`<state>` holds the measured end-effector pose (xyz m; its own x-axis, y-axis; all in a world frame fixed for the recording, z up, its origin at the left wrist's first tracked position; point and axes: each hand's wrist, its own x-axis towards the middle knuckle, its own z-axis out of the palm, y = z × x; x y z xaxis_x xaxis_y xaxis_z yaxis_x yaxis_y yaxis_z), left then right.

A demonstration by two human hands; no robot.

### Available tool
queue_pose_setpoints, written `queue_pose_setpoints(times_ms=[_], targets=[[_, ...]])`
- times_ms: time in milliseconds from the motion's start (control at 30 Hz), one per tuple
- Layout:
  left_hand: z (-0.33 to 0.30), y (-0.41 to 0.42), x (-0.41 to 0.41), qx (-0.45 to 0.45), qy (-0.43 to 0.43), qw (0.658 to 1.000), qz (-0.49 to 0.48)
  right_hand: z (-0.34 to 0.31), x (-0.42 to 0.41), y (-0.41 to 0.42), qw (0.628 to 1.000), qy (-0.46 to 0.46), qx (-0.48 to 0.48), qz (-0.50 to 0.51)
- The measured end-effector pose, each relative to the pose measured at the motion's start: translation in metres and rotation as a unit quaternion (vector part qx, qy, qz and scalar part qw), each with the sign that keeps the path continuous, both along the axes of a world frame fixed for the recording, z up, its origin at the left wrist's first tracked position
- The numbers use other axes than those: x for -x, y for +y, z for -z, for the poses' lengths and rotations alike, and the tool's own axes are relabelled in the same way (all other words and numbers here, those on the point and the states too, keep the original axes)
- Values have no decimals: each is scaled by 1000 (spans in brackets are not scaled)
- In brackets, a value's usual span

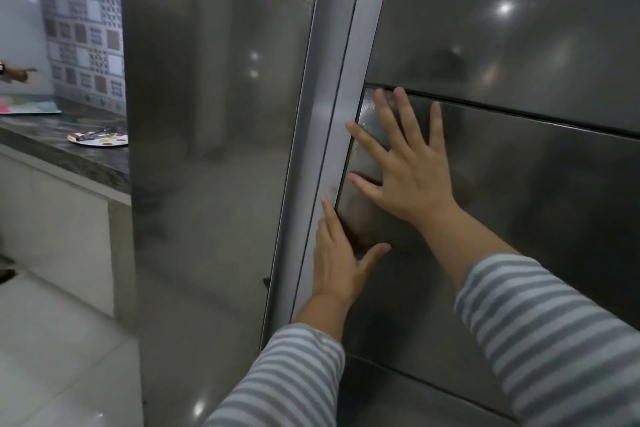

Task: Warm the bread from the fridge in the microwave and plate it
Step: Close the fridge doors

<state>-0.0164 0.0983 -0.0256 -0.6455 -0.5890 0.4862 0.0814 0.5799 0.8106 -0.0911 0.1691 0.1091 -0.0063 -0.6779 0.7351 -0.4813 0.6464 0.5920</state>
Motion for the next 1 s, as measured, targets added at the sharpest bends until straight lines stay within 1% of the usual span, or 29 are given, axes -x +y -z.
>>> queue_pose_setpoints(times_ms=[133,233,367,467,533,600,633,700,767,833,867,933,1000], targets=[[5,-7,22,0,4,1000,5,1,17,-8,1000,15,3,-21],[9,-10,29,8,23,1000,-1,3,21,-11,999,28,10,-28],[11,-11,29,13,29,999,-10,2,18,-10,1000,0,-6,-13],[6,-10,23,17,7,1000,6,1,13,-10,1000,-14,-10,1],[5,-16,14,33,-13,999,29,6,4,-13,999,-47,5,9],[8,-30,0,76,-20,996,32,19,-9,-21,996,-86,26,-5],[11,-41,-8,93,-20,995,28,26,-17,-28,994,-100,20,-25],[16,-66,-28,101,-26,994,25,42,-34,-46,988,-132,-12,-79],[21,-98,-52,116,-40,992,19,52,-56,-67,972,-197,-25,-124],[21,-134,-84,130,-67,989,-1,58,-82,-92,955,-277,-48,-95],[19,-152,-103,131,-75,988,-11,62,-95,-105,948,-302,-57,-83],[18,-190,-143,135,-86,987,-31,70,-123,-132,937,-334,-61,-79],[13,-228,-184,144,-118,982,-47,76,-155,-164,924,-370,-56,-78]])
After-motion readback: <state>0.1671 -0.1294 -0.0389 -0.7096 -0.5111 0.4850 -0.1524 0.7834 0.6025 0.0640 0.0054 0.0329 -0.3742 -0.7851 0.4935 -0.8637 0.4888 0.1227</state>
